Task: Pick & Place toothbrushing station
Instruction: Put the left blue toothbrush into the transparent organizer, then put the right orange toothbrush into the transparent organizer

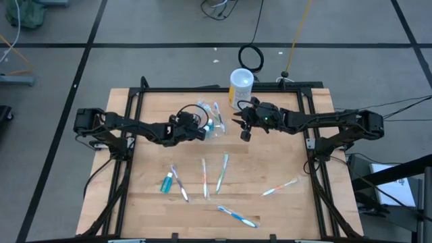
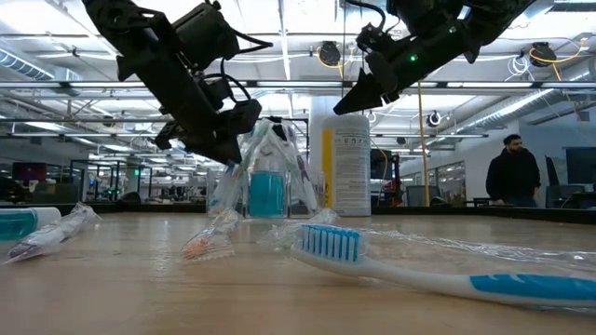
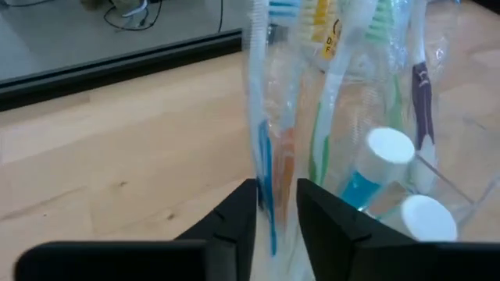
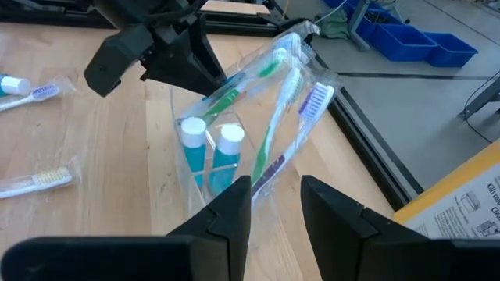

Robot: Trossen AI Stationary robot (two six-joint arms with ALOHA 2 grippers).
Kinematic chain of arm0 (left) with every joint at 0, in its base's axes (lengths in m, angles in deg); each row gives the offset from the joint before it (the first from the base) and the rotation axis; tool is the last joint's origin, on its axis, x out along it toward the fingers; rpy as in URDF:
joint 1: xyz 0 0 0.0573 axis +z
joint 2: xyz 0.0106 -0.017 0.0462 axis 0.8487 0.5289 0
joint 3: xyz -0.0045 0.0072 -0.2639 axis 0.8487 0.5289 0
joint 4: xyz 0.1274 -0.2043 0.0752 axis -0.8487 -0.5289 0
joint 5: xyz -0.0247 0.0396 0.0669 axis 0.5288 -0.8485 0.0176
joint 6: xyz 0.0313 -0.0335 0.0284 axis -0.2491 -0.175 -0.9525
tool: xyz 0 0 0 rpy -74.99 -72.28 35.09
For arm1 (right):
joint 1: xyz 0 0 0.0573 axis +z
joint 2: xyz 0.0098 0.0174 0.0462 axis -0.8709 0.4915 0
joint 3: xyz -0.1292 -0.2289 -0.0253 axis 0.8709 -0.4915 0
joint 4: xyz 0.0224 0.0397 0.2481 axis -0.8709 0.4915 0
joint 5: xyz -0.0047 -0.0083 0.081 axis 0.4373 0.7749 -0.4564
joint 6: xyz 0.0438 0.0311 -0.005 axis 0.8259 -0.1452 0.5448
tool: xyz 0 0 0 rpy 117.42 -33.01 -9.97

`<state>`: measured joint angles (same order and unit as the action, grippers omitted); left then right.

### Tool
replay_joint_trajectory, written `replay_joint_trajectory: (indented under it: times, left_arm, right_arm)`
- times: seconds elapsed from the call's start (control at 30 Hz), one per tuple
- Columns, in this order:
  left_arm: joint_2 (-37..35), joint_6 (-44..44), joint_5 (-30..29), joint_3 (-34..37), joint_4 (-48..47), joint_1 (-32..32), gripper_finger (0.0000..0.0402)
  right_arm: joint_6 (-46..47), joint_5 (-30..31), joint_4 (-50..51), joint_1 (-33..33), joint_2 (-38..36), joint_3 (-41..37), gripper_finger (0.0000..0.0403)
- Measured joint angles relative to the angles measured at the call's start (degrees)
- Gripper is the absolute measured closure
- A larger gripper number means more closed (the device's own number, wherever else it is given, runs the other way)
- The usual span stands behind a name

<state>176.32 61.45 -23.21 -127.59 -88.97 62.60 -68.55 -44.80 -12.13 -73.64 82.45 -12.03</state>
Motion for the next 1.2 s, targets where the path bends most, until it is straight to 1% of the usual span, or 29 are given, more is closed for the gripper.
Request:
replay_joint_trajectory:
  times: [0.07,0.2,0.3,0.37,0.47,0.57,0.7,0.8,0.87,0.9,0.93,1.03,1.07,1.13,1.2]
  left_arm:
    - [-0.5,-0.6,0.3,0.0,-0.2,0.0,0.0288]
    - [-4.8,-1.3,2.0,0.0,-2.1,-0.1,0.0271]
    - [-9.1,-2.7,1.9,0.0,-6.5,-0.1,0.0269]
    - [-12.0,-2.7,1.9,0.0,-9.0,-0.1,0.0269]
    - [-14.8,-4.6,1.9,0.0,-10.0,-0.1,0.0268]
    - [-16.1,-8.0,1.8,0.0,-10.2,-0.1,0.0268]
    - [-15.8,-10.2,1.9,0.0,-10.4,-0.1,0.0268]
    - [-14.9,-9.6,1.9,0.0,-10.6,-0.1,0.0268]
    - [-14.4,-10.2,1.9,0.1,-10.8,-0.1,0.0268]
    - [-14.3,-10.3,1.9,0.1,-10.7,-0.1,0.0268]
    - [-14.3,-10.1,1.8,0.1,-10.6,-0.1,0.0268]
    - [-14.3,-9.8,1.6,0.1,-9.5,-0.2,0.0268]
    - [-14.3,-9.9,1.5,0.0,-9.2,-0.3,0.0268]
    - [-14.3,-9.9,1.3,0.0,-9.0,-0.8,0.0268]
    - [-14.3,-9.9,0.8,0.0,-9.0,-1.4,0.0268]
  right_arm:
    - [0.5,0.0,0.6,0.0,0.0,0.0,0.0298]
    - [6.3,0.0,0.9,0.0,0.0,-0.6,0.0298]
    - [10.1,0.0,0.6,0.0,0.0,-1.9,0.0298]
    - [10.9,0.0,0.6,0.0,0.0,-2.4,0.0298]
    - [13.5,0.0,0.8,0.0,0.0,-2.4,0.0298]
    - [19.2,-0.2,1.4,0.7,0.0,-2.4,0.0298]
    - [27.7,-3.6,6.6,3.8,0.0,-2.4,0.0298]
    - [35.5,-4.7,12.8,8.6,0.0,-2.4,0.0298]
    - [43.2,-5.6,16.3,12.0,0.0,-2.4,0.0298]
    - [47.5,-7.6,17.7,13.3,0.0,-2.4,0.0298]
    - [52.0,-11.1,18.9,14.3,0.0,-2.4,0.0298]
    - [65.1,-24.0,20.9,16.8,0.0,-2.4,0.0298]
    - [69.3,-26.7,21.9,17.9,0.0,-2.4,0.0298]
    - [77.3,-29.0,24.5,20.4,0.0,-2.4,0.0298]
    - [84.0,-29.1,27.4,22.9,-0.3,-2.4,0.0298]
